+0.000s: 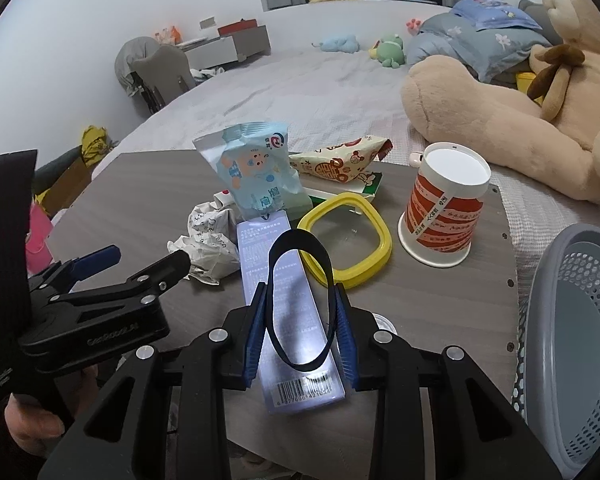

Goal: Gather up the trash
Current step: 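Grasp the crumpled white paper with the left gripper while the right gripper holds the band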

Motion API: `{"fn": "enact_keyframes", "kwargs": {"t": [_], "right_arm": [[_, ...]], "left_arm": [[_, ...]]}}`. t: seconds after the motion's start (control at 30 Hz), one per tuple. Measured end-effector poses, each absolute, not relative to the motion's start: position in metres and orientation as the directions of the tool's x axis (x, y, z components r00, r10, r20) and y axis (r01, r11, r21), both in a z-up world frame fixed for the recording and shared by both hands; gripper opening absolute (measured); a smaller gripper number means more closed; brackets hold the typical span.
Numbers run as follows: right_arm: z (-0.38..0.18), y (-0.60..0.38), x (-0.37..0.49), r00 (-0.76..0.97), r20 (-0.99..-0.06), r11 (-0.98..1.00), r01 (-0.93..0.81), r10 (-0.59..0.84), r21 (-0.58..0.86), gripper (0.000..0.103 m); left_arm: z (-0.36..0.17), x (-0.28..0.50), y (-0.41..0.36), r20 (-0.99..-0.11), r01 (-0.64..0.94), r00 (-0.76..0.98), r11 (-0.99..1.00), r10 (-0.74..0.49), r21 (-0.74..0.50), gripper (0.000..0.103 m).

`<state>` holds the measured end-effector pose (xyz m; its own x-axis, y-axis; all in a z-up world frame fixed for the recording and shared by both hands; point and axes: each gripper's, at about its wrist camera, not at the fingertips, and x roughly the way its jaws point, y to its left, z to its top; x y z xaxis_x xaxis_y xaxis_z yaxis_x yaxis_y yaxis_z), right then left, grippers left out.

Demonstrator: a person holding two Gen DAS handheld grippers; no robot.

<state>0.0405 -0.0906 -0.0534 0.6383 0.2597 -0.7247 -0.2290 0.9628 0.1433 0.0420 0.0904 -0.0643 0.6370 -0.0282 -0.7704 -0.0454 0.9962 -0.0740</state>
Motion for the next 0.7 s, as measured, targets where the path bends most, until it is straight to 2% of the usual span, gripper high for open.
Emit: {"fn": "enact_keyframes", "kwargs": {"t": [0.17, 0.4, 0.7], "right_arm": [[-0.054, -0.095, 0.037, 0.637, -0.723, 0.961, -0.232, 0.268, 0.152, 0.032], [-0.054, -0.1, 0.037, 0.639, -0.719, 0.96, -0.222, 0.274, 0.168, 0.032], [-0.054, -0.102, 0.037, 0.641, -0.717, 0.961, -0.218, 0.273, 0.171, 0.032]], "left_arm": [[-0.071, 0.055, 0.086, -0.776, -0.041, 0.628, 0.994, -0.056, -0.104, 0.095], [-0.078, 0.063, 0.085, -0.782, -0.068, 0.623, 0.997, 0.015, -0.035, 0.095], [-0.074, 0.062, 0.115, -0.783, -0.126, 0.621, 0.991, 0.05, -0.036, 0.095]]}}
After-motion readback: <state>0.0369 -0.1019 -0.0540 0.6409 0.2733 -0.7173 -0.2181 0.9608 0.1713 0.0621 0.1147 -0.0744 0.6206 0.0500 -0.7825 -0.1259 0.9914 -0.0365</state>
